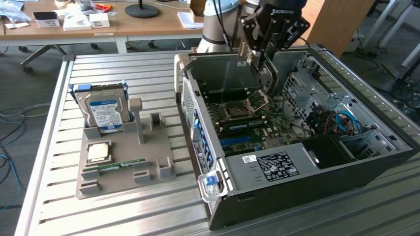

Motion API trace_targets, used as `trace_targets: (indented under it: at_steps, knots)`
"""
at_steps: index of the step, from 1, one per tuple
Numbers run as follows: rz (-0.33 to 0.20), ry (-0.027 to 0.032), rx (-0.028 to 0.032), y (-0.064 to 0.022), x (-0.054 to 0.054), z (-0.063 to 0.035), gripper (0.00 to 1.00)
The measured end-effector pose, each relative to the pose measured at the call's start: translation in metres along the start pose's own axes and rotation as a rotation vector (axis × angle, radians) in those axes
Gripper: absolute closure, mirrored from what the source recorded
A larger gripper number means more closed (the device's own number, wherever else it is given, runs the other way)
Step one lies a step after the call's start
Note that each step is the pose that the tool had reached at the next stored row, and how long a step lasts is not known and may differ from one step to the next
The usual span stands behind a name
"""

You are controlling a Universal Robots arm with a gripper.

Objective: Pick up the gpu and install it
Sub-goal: 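Pick up the gpu and move the gpu toward the slot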

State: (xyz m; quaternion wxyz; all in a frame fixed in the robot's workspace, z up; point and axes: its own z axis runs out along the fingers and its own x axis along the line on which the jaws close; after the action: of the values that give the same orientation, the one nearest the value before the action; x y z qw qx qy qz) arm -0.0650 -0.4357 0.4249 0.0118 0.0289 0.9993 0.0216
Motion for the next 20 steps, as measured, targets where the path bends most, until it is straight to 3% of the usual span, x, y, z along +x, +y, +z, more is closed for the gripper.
trace_targets:
  at_steps: [20]
  knots:
    - [0.000, 0.0000, -0.0001, 0.0035, -0.052, 0.0018, 0.73]
